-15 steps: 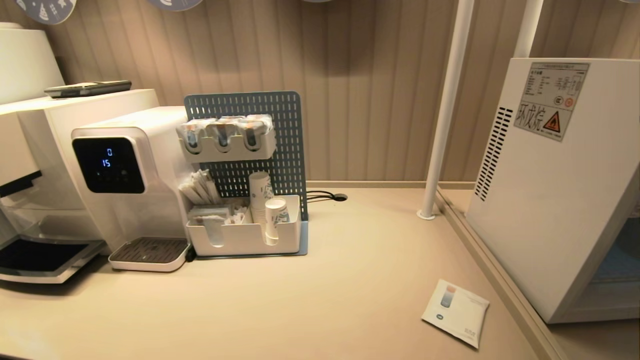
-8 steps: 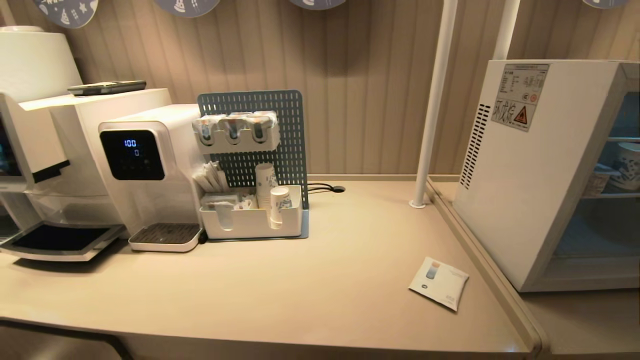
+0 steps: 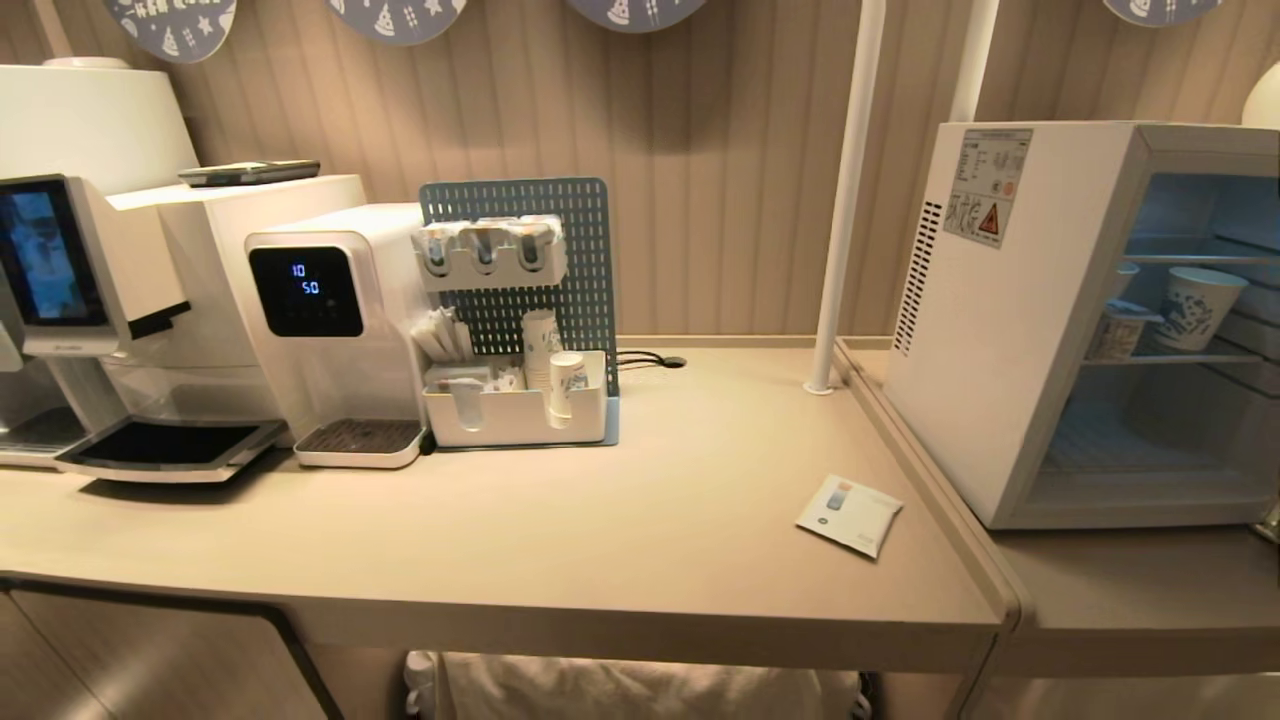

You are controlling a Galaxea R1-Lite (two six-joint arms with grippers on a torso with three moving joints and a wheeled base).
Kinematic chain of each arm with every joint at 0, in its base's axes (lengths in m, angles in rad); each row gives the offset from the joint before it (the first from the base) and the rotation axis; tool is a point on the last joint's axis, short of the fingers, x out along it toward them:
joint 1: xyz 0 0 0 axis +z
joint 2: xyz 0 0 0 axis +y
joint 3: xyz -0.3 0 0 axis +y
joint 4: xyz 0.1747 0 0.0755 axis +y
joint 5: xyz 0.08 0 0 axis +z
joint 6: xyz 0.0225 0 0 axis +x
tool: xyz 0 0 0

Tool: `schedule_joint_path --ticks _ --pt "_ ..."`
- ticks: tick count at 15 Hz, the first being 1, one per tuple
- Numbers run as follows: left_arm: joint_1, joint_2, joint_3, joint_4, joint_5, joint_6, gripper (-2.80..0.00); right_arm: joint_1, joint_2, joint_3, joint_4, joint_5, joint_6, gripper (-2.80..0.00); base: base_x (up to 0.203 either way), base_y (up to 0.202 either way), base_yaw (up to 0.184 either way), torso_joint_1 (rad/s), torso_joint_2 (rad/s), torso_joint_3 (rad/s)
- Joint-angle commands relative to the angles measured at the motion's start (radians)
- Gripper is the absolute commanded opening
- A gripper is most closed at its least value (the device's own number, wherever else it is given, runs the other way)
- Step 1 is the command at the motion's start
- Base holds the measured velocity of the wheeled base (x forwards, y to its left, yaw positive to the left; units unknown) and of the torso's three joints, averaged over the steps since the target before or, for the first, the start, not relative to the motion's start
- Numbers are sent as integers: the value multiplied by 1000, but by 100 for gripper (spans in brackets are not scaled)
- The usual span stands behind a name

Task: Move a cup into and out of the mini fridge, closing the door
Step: Put the yoghurt in the freezer

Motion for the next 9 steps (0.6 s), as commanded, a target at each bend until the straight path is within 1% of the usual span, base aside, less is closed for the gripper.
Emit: schedule_joint_path --ticks 1,5,9 --pt "0 2 2 0 0 -1 -280 1 0 2 0 0 0 -280 0 0 0 -256 42 -227" --pt "0 2 2 0 0 -1 -280 0 1 2 -1 -1 1 -280 0 0 0 -232 11 -230" --pt "0 0 2 0 0 5 -280 0 1 2 -1 -1 1 -280 0 0 0 -44 4 -56"
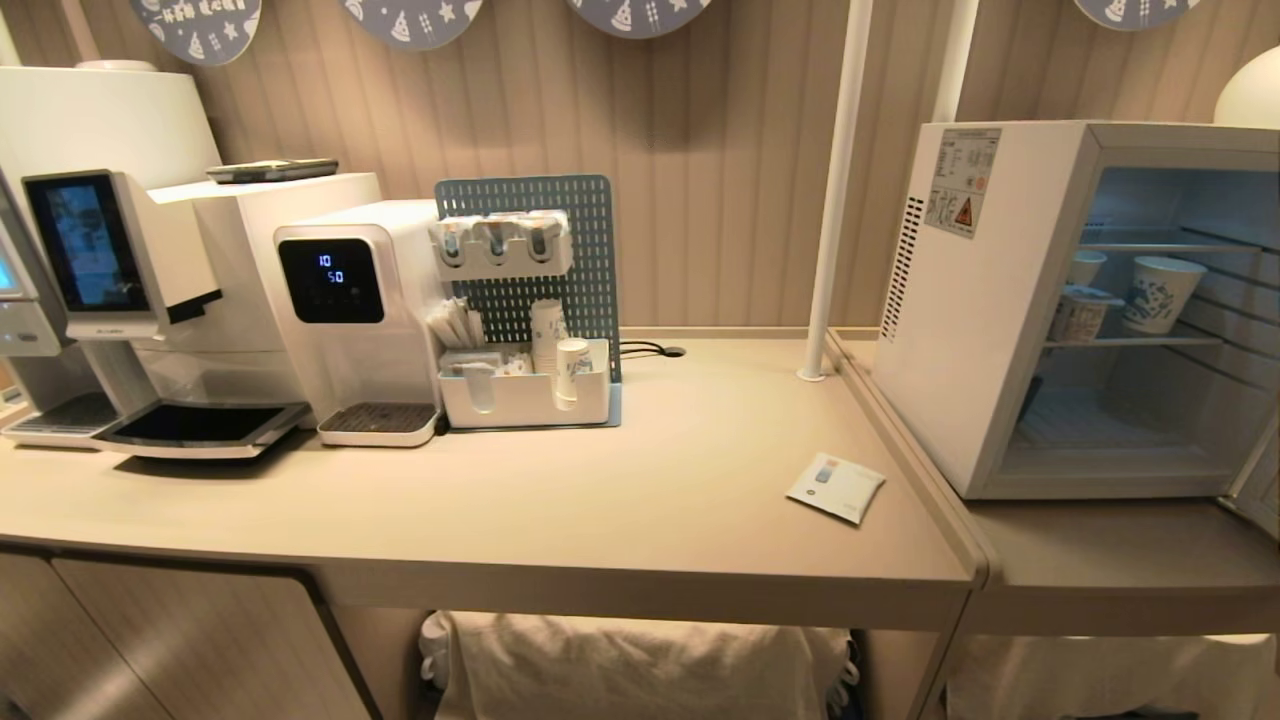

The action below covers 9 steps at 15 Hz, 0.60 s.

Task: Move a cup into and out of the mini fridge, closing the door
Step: Put the yoghurt in the freezer

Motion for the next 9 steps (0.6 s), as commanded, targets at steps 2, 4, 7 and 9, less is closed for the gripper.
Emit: schedule_joint_path --ticks 2,4,7,9 --pt "0 0 2 0 1 -1 -280 0 1 2 0 0 0 -280 0 0 0 0 0 0" --pt "0 0 2 0 1 -2 -280 -2 0 2 0 0 0 -280 1 -129 4 -2 0 0" --pt "0 2 2 0 1 -1 -280 -1 0 2 0 0 0 -280 0 -196 -1 0 0 1" --pt "0 0 2 0 1 -1 -280 0 0 2 1 0 0 -280 0 -189 0 2 -2 3"
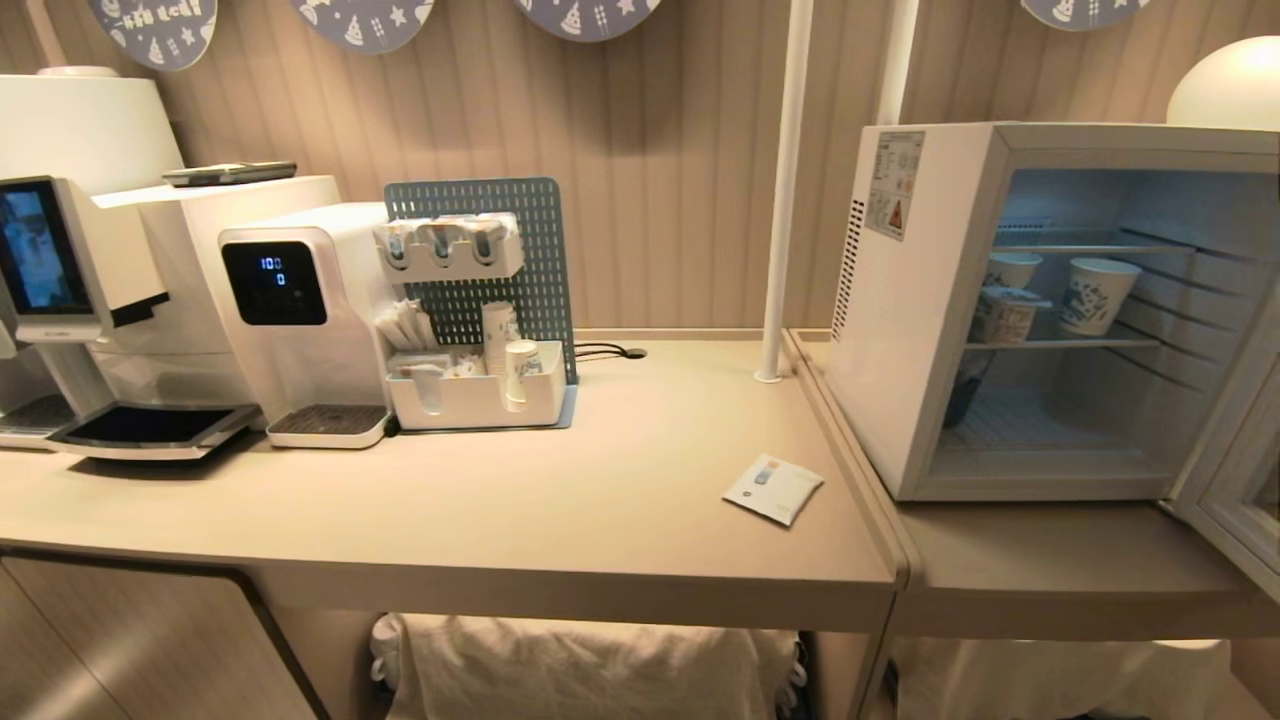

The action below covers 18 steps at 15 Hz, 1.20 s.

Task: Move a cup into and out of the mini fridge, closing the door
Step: Put the yoghurt in the freezer

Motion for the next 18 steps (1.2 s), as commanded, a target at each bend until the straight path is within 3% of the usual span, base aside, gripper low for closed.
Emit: schedule_joint_path --ticks 1,8,12,15,18 --pt "1 0 2 0 1 0 -280 -1 0 2 2 0 0 -280 0 -189 1 -2 5 1" --pt "1 1 2 0 1 -1 -280 0 0 2 -1 2 -2 -280 0 -190 0 2 4 4" --pt "1 2 2 0 1 -3 -280 -1 62 -7 12 0 -5 -280 0 -31 4 1 1 1" --pt "0 1 2 0 1 -3 -280 0 172 -180 63 10 40 -280 0 0 0 0 0 0" --pt "0 0 2 -1 1 -3 -280 2 441 -298 101 39 45 -280 0 0 0 0 0 0"
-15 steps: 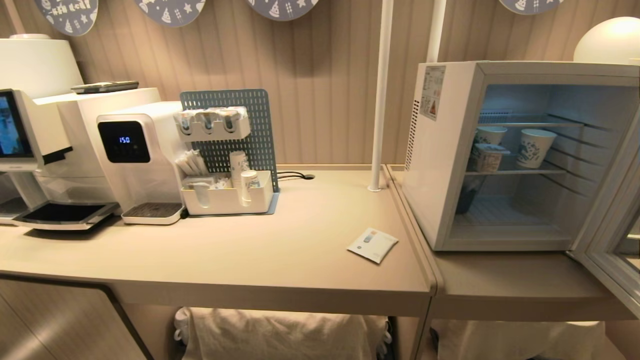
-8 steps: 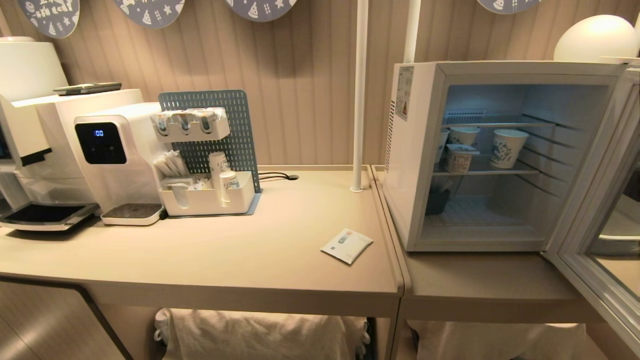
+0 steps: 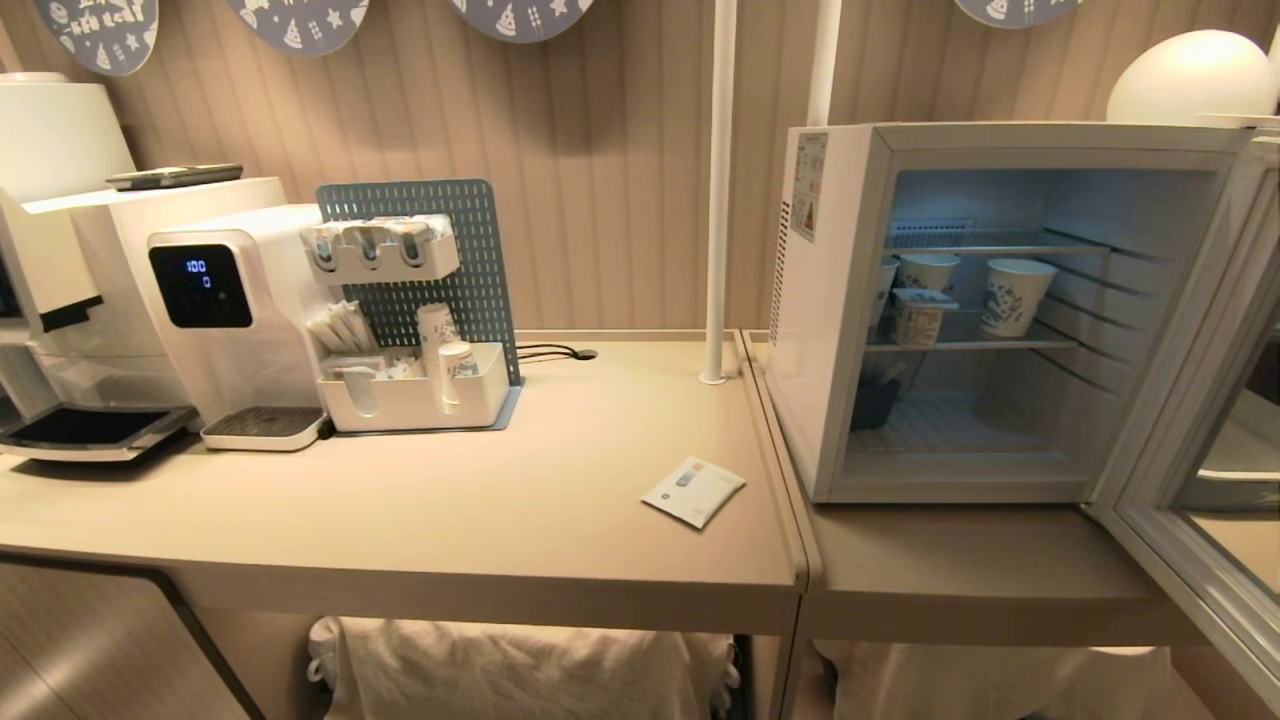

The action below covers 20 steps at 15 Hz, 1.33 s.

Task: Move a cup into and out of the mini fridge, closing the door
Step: Put the yoghurt in the freezer

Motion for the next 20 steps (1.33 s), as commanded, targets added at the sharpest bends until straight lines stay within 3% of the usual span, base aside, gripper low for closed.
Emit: schedule_joint_path --ticks 1,5,8,13,15,17,20 --pt "1 1 2 1 0 -1 -280 1 301 -76 -11 19 -10 -280 0 0 0 0 0 0" --pt "-1 2 2 0 0 -2 -280 2 733 -114 -197 37 -31 -280 0 0 0 0 0 0" --pt "1 2 2 -1 0 -2 -280 2 1073 -122 -434 23 -34 -280 0 0 0 0 0 0" --pt "1 2 2 1 0 -4 -280 13 1631 -171 -1059 -154 -22 -280 0 0 0 0 0 0" --pt "1 2 2 1 0 -4 -280 23 1779 -265 -1218 -258 -17 -280 0 0 0 0 0 0" --pt "1 2 2 1 0 -4 -280 29 1852 -385 -1270 -311 -14 -280 0 0 0 0 0 0" --pt "1 2 2 1 0 -5 -280 30 1920 -495 -1221 -326 -12 -280 0 0 0 0 0 0"
